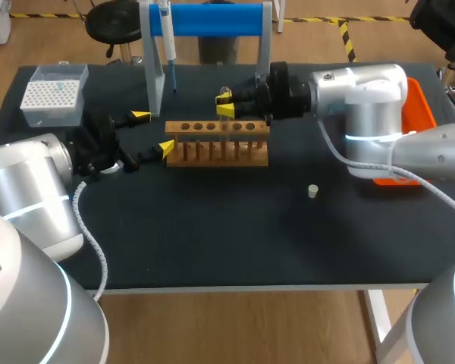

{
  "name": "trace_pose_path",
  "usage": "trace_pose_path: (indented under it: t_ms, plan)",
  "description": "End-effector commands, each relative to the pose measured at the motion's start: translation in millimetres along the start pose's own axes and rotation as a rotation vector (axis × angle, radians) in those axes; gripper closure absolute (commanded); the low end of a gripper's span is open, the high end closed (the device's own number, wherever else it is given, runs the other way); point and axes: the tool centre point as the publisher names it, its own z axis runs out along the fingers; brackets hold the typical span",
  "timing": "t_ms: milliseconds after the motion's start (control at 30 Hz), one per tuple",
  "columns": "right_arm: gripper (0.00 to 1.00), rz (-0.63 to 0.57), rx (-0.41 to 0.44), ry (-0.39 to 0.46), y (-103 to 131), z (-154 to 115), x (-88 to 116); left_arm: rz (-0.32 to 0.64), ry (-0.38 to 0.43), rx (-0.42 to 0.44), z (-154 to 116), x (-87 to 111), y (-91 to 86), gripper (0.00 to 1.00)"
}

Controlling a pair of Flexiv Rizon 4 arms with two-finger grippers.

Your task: Invert the test tube, pick up the pipette, mount the tip to pipette, aspirate from beaker and dispense into the tube, eject the tip, return the pipette, and cap with the stopper.

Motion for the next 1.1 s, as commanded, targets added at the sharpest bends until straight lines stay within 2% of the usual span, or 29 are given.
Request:
trace_pose_path:
  t_ms: [33,1100]
  plan:
    - [1.00,0.000,0.008,-0.010,3.6,0.5,3.4,0.001,-0.004,-0.001,0.5,1.5,0.2,0.00]
    - [1.00,-0.027,0.012,-0.032,33.6,2.5,5.2,0.001,-0.004,-0.001,0.5,1.5,0.2,0.00]
